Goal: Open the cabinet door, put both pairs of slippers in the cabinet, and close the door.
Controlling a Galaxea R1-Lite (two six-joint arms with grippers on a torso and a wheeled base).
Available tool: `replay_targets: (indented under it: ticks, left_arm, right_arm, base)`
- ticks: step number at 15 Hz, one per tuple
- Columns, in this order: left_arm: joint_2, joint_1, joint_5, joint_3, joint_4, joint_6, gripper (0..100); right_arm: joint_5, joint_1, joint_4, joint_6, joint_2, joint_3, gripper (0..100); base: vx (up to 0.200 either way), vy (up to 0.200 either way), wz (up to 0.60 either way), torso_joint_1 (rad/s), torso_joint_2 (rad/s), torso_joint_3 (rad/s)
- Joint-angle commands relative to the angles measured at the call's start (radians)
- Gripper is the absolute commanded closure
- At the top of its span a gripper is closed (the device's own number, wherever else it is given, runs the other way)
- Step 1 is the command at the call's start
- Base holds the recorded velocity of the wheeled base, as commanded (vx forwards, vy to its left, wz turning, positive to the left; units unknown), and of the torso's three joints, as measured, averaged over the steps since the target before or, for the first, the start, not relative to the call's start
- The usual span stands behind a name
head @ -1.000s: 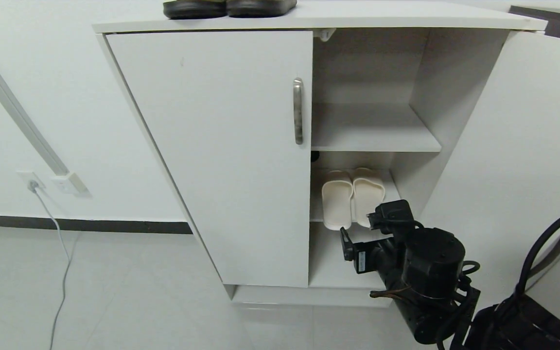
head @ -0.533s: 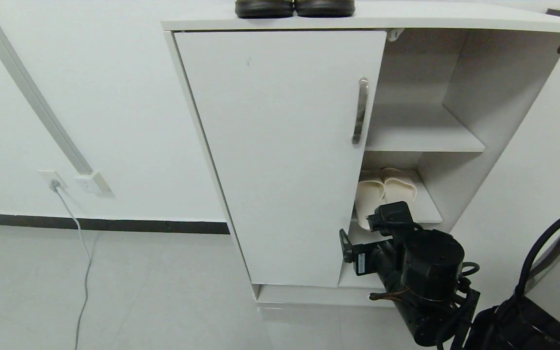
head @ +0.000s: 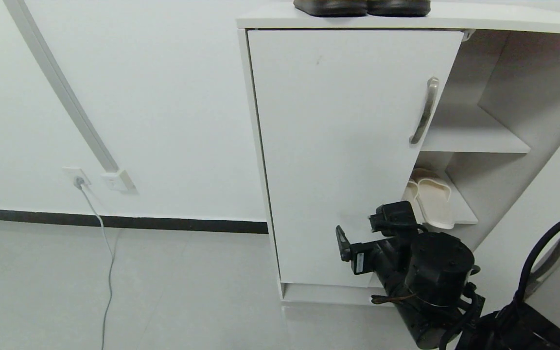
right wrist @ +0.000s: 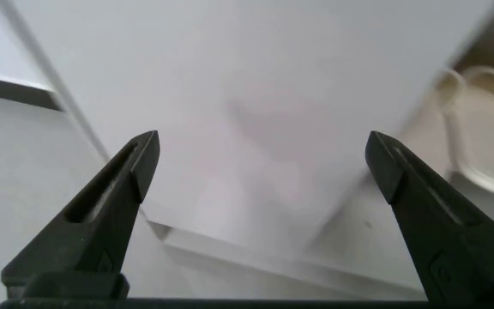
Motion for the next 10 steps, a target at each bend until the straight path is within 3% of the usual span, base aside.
replay_targets:
  ticks: [1, 10]
  left_arm:
    - [0.001, 0.0, 0.0, 0.0, -0.001, -0.002, 100]
    - [0.001, 0.0, 0.0, 0.0, -0.001, -0.002, 100]
  right_arm:
    - [0.004, 0.004, -0.002, -0.007, 0.002, 0.015, 0]
    - [0.009, 0.008, -0.005, -0.01, 0.01, 0.02, 0]
  base:
    - [0.0, 0.0, 0.0, 0.0, 0.0, 0.0]
    - [0.0, 0.0, 0.0, 0.0, 0.0, 0.0]
